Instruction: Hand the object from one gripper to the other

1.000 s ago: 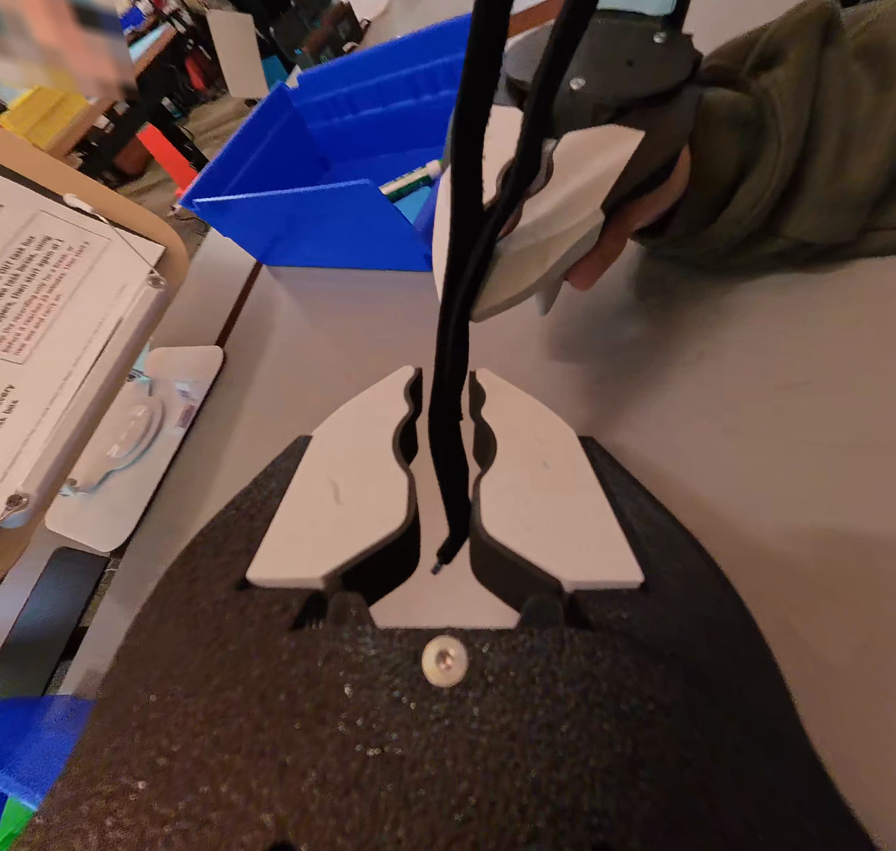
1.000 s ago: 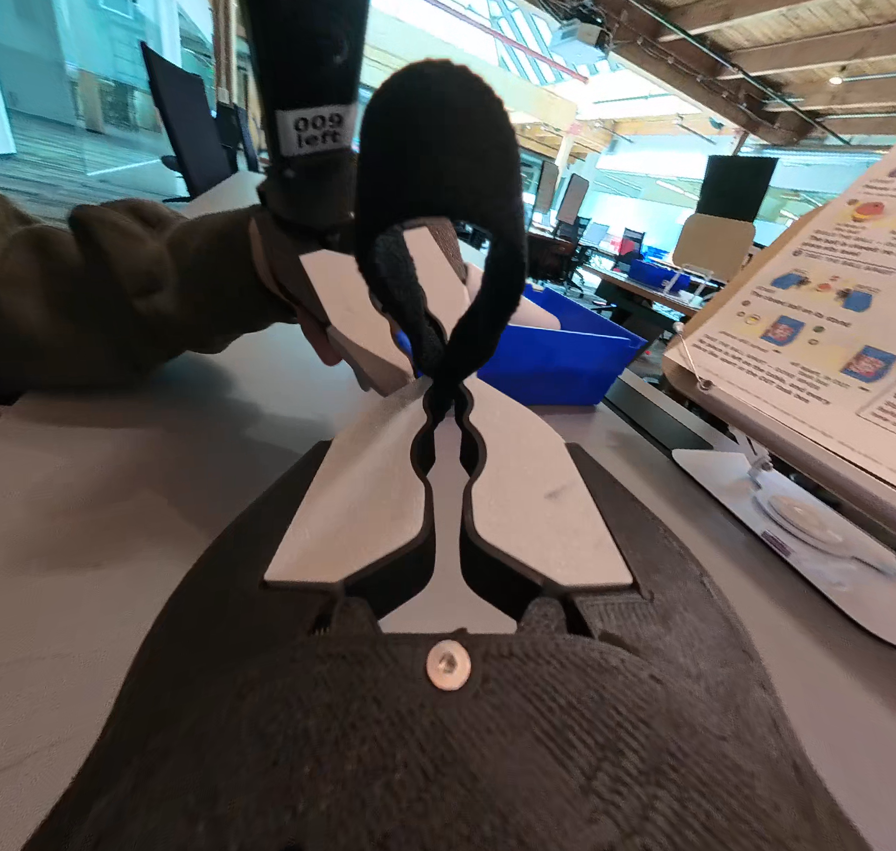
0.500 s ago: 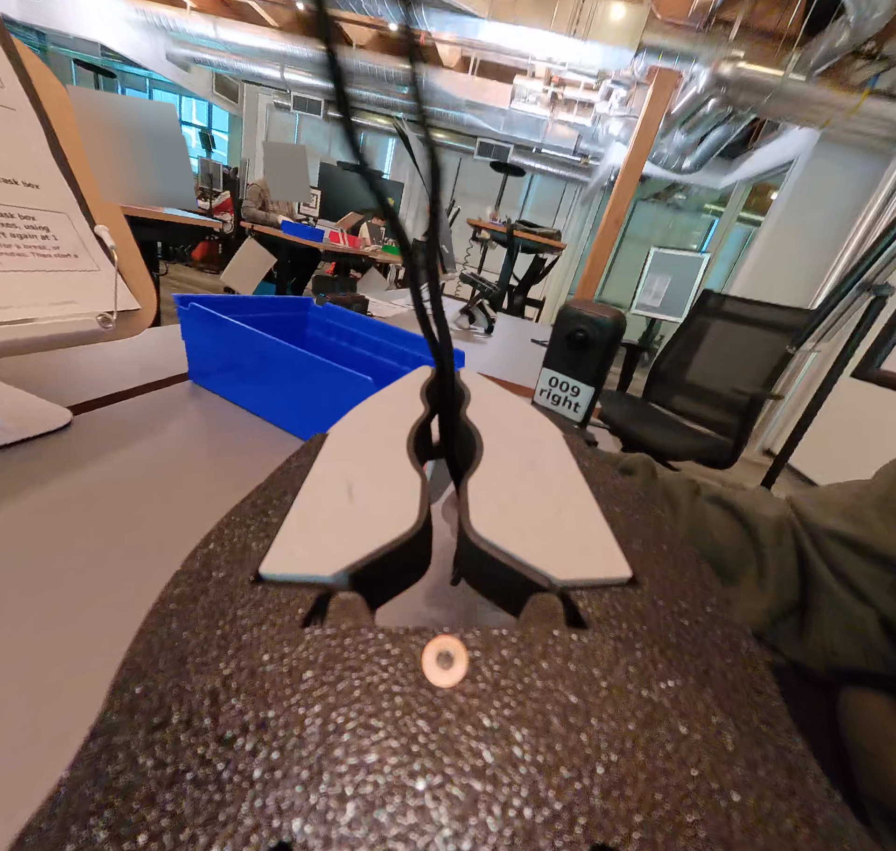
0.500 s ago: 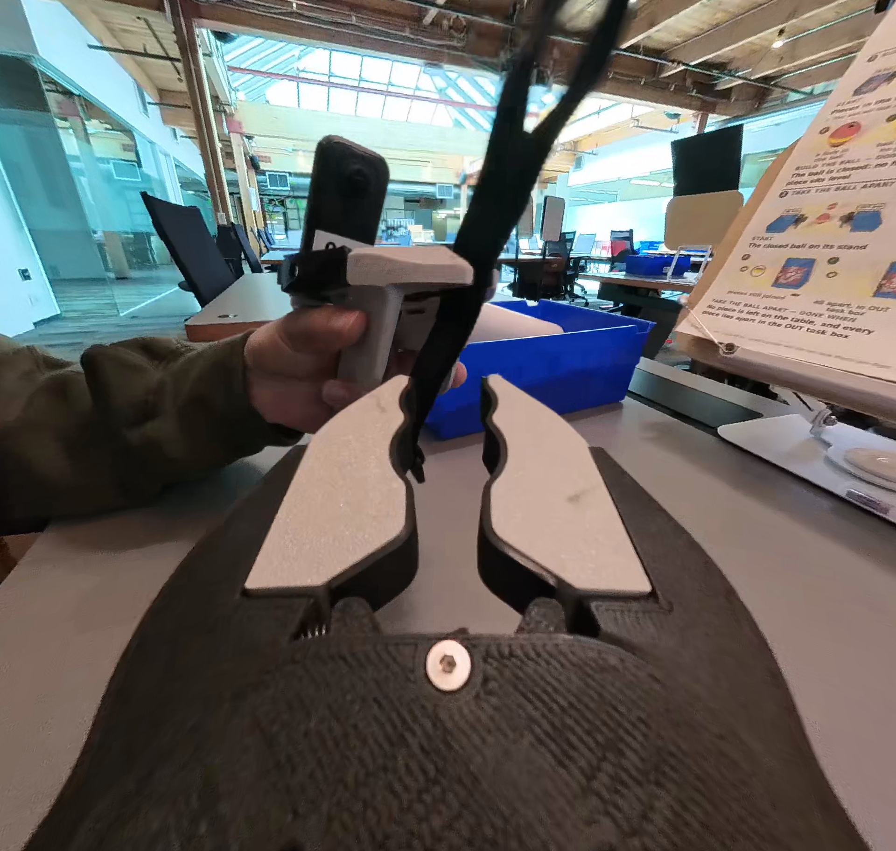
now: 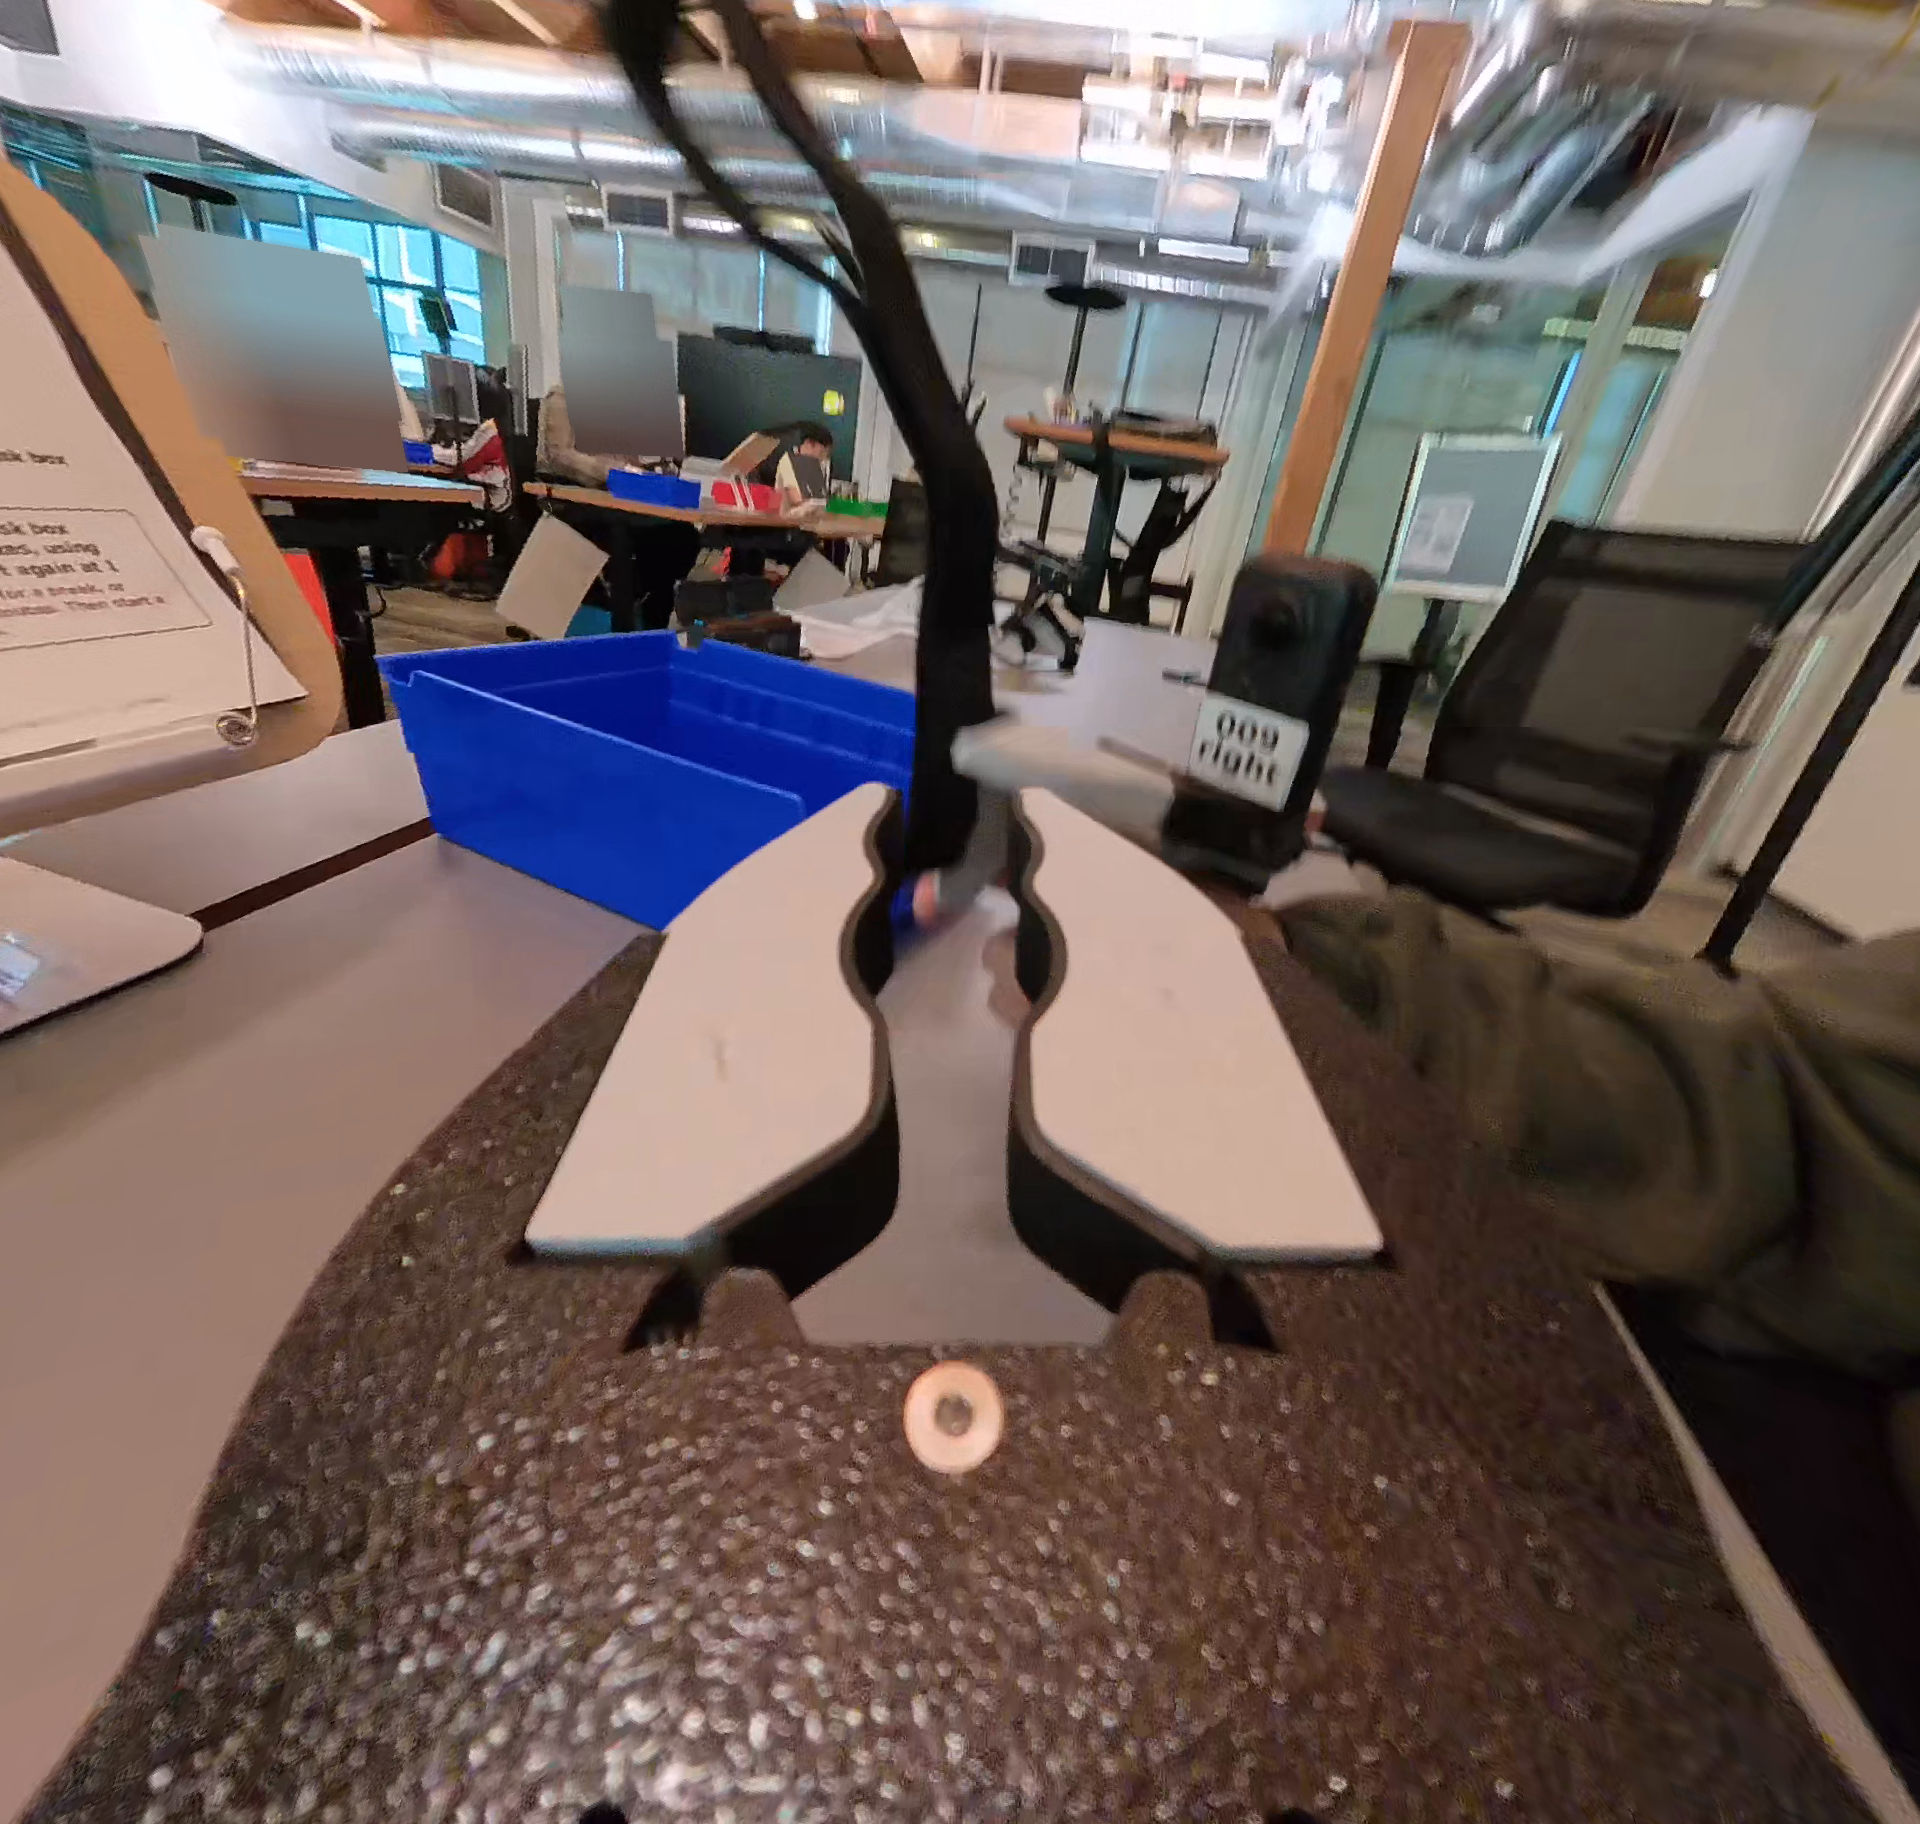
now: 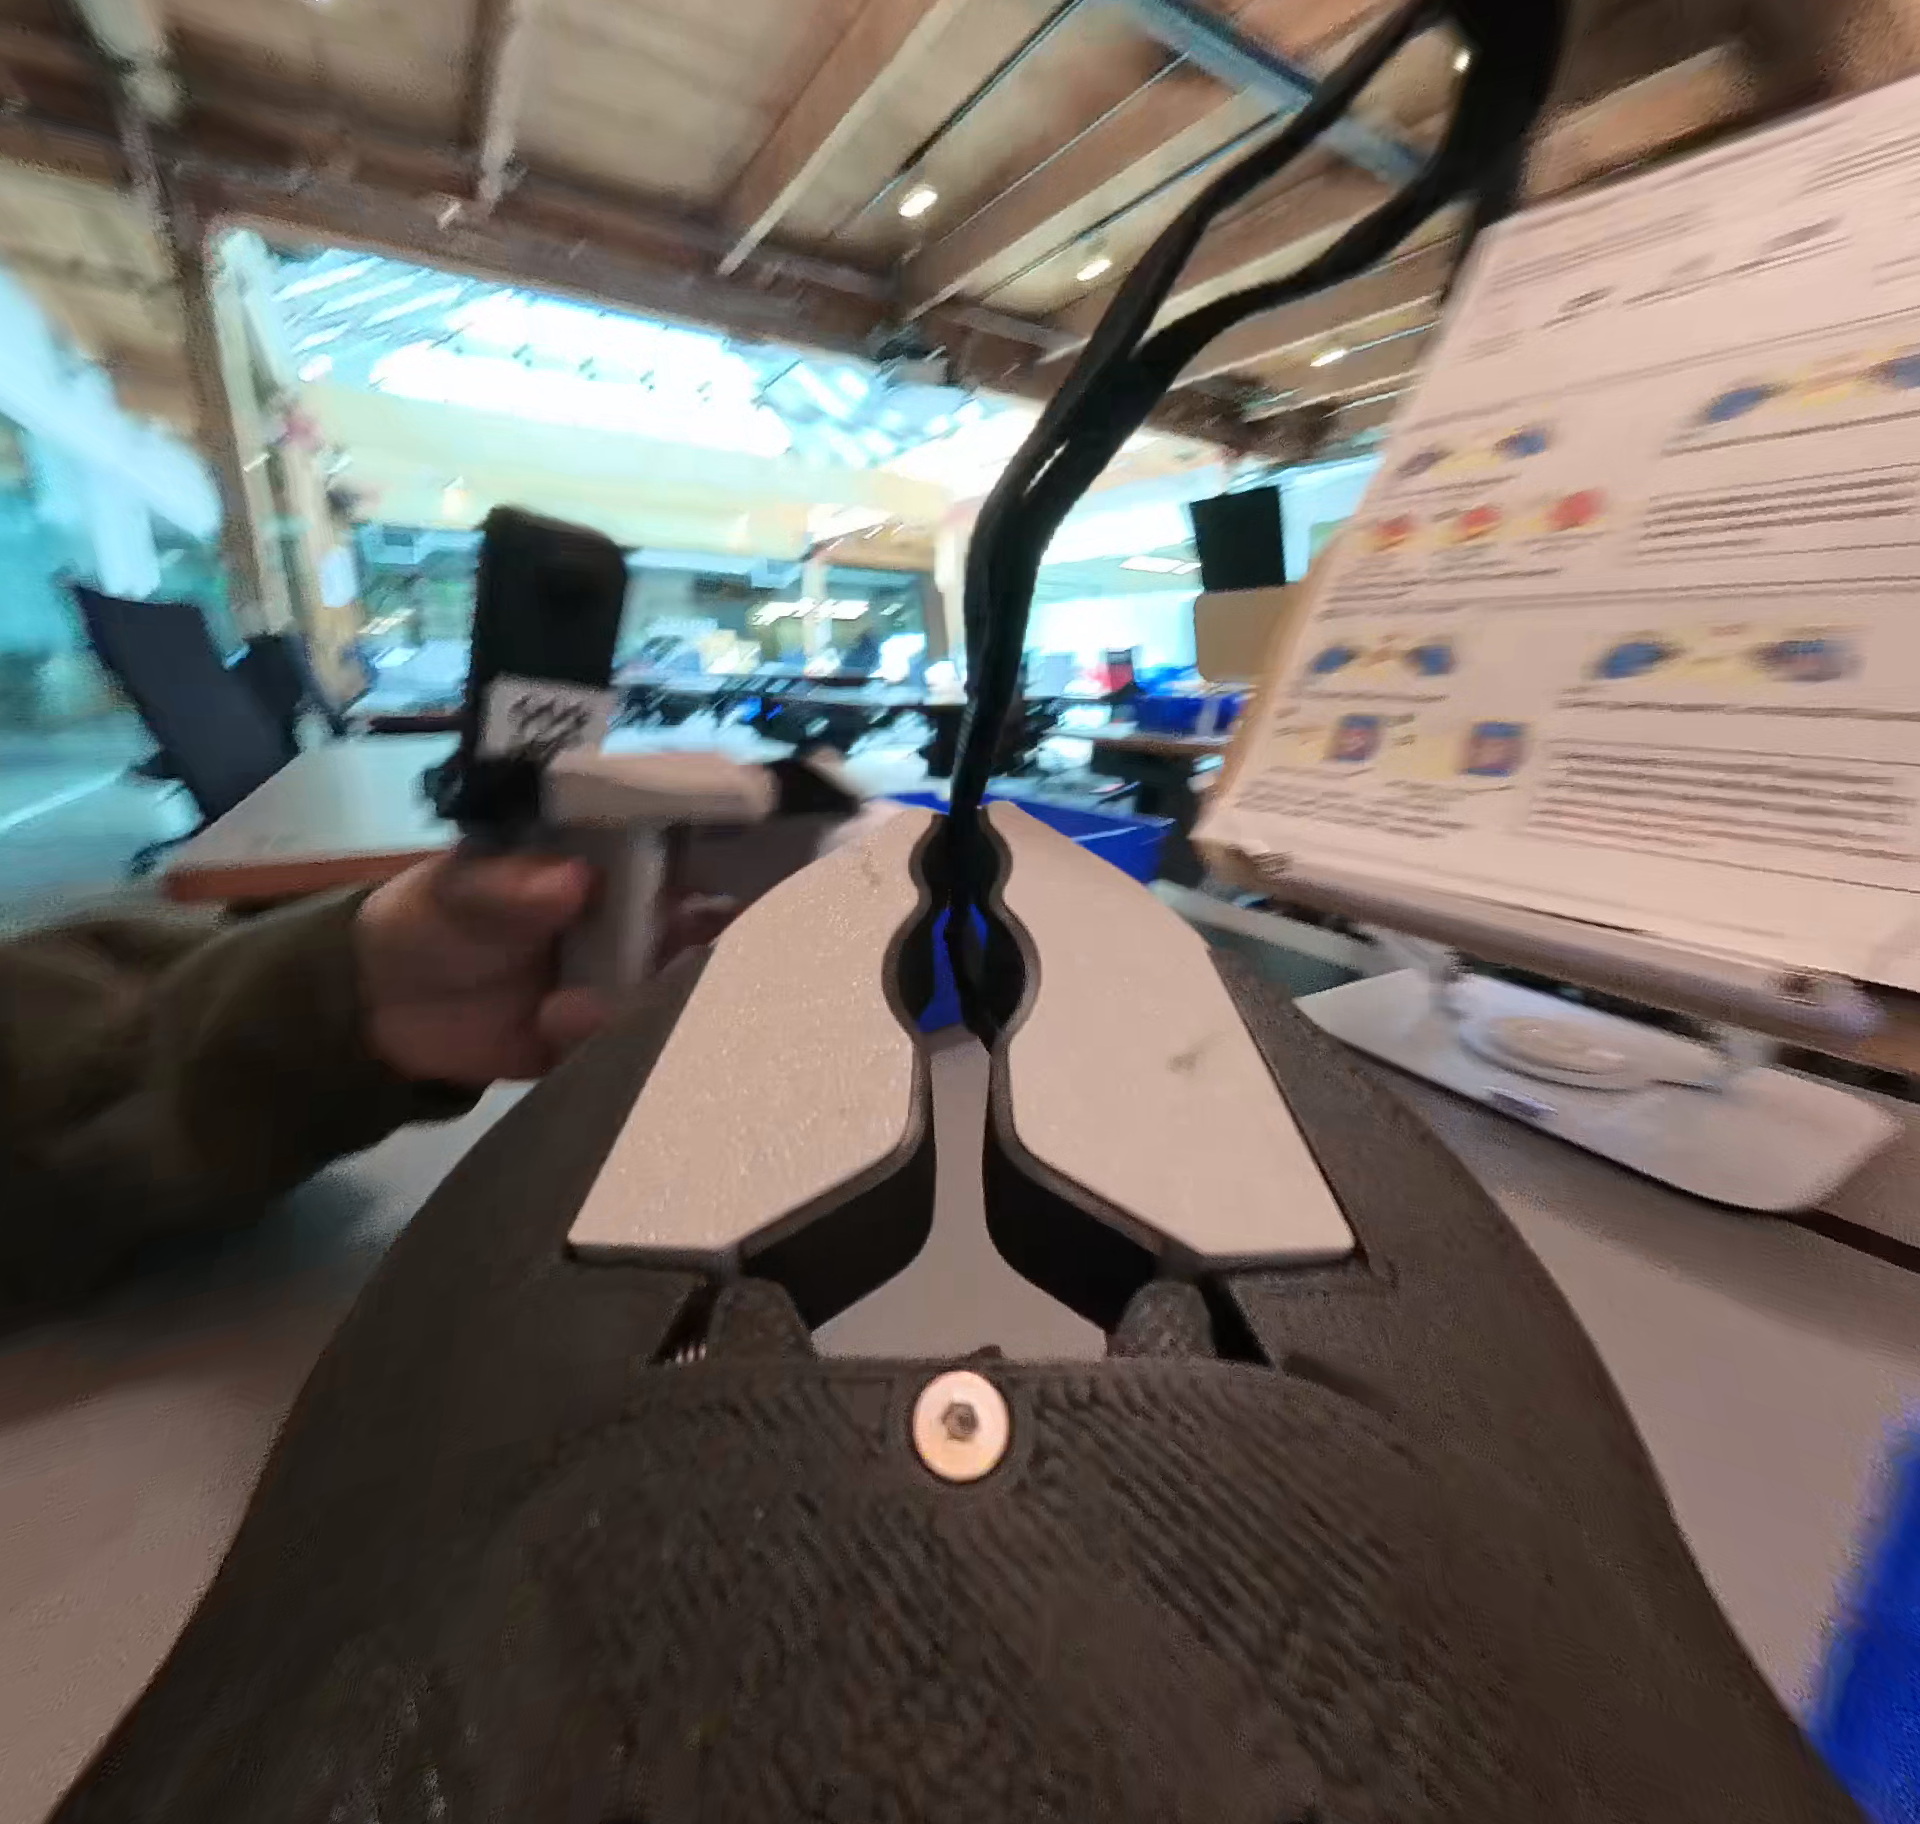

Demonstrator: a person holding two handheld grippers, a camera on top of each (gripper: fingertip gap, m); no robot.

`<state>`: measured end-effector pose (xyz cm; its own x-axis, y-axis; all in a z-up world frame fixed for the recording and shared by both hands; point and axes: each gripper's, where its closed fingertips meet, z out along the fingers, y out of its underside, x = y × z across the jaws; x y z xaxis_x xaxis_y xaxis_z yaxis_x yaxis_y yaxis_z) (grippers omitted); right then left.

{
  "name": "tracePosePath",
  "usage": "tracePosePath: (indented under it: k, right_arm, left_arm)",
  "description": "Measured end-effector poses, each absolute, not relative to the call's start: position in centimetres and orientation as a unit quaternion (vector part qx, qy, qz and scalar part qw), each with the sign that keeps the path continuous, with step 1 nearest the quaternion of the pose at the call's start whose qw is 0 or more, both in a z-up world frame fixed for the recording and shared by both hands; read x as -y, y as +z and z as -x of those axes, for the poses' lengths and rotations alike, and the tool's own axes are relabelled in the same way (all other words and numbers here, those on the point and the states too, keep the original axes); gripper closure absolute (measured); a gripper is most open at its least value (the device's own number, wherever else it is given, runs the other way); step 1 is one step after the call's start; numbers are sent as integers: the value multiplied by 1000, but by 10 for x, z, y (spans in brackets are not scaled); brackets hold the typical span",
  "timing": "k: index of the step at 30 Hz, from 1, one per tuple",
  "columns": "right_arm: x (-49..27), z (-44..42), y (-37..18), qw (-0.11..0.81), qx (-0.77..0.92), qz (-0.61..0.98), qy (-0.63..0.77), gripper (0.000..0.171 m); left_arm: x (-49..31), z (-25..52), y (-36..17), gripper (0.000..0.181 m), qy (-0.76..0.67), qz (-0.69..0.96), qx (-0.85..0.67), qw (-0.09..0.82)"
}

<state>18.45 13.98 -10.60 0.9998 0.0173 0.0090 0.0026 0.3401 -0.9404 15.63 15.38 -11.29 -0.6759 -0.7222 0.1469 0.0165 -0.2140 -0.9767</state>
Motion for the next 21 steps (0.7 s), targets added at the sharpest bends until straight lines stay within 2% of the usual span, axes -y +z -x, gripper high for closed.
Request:
tracePosePath:
  k: [2,4,8,10,12,15,21]
  right_arm:
    - [-117,-224,-97,821,-58,567,-43,168]
    - [-89,-272,-103,784,-136,594,-117,168]
    - [-46,-345,-150,627,-236,716,-196,167]
    - [-35,-368,-160,580,-265,738,-219,167]
    - [-31,-384,-171,545,-279,756,-231,167]
    - [-34,-390,-181,542,-286,757,-227,163]
    - [-27,-397,-195,484,-260,777,-306,157]
  left_arm:
    - [-150,-156,-118,163,-698,301,-594,264]
    - [-147,-155,-122,166,-691,294,-606,263]
    - [-147,-156,-127,173,-689,297,-612,252]
    - [-148,-156,-127,177,-693,297,-608,247]
    - [-150,-156,-125,178,-696,297,-605,247]
    - [-152,-157,-124,180,-695,297,-605,249]
    - [-151,-159,-132,180,-689,305,-611,241]
